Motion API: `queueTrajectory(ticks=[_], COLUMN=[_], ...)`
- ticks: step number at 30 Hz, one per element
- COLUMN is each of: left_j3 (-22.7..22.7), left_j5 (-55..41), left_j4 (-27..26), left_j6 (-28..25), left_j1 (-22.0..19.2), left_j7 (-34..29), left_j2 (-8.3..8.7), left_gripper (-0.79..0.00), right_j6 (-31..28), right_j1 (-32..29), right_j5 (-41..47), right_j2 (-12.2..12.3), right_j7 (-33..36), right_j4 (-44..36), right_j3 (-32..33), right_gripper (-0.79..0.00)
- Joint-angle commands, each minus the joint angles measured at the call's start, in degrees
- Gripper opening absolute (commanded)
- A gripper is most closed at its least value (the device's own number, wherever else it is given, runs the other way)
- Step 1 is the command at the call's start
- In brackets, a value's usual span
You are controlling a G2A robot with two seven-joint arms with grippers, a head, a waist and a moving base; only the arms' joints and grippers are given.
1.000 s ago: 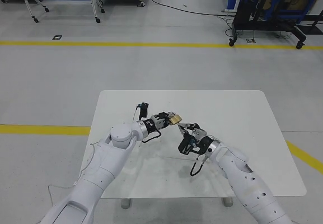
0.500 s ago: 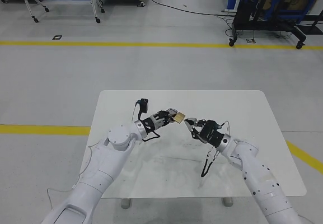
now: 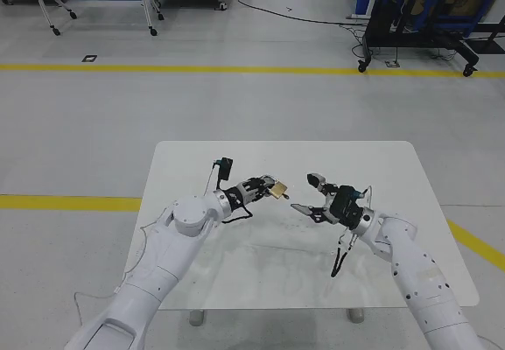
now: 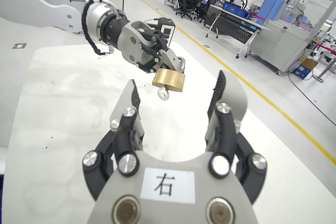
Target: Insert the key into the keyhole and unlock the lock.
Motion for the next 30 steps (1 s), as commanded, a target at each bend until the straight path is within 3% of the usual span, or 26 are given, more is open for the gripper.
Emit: queueTrajectory(ticks=[1,10,11,13,15,20,24,27,30], left_j3=[1.76,11.81,12.96,14.67,15.46,14.77,11.72,7.95,3.56], left_j5=[2.72,10.32,11.25,12.34,12.73,11.85,11.27,12.81,15.40], left_j4=[0.47,3.17,3.91,5.17,6.30,7.40,4.94,-0.11,-9.15], left_j6=[2.53,10.11,10.57,10.83,10.66,9.87,8.83,7.49,5.19], left_j1=[-0.56,-4.20,-4.74,-5.53,-6.13,-6.70,-5.32,-2.65,2.22], left_j7=[-0.24,-4.87,-5.38,-5.55,-4.58,-3.59,-3.02,-1.11,1.30], left_j2=[-0.22,-2.68,-3.02,-3.68,-4.21,-4.53,-3.44,-1.74,0.23], left_gripper=[-0.785,-0.785,-0.748,-0.474,-0.022,0.000,0.000,0.000,0.000], right_j6=[-3.01,-4.94,-4.94,-4.94,-4.94,-4.94,-4.94,-4.94,-4.94], right_j1=[-1.05,-1.67,-1.67,-1.67,-1.67,-1.67,-1.67,-1.67,-1.67], right_j5=[1.08,1.93,1.93,1.93,1.93,1.93,1.93,1.93,1.93], right_j2=[0.78,1.19,1.19,1.19,1.19,1.19,1.19,1.19,1.19], right_j7=[-3.76,-5.88,-5.88,-5.88,-5.88,-5.88,-5.88,-5.88,-5.88], right_j4=[0.45,0.64,0.64,0.64,0.64,0.64,0.64,0.64,0.64], right_j3=[3.25,4.93,4.93,4.93,4.93,4.93,4.93,4.93,4.93], right_gripper=[0.000,0.000,0.000,0.000,0.000,0.000,0.000,0.000,0.000])
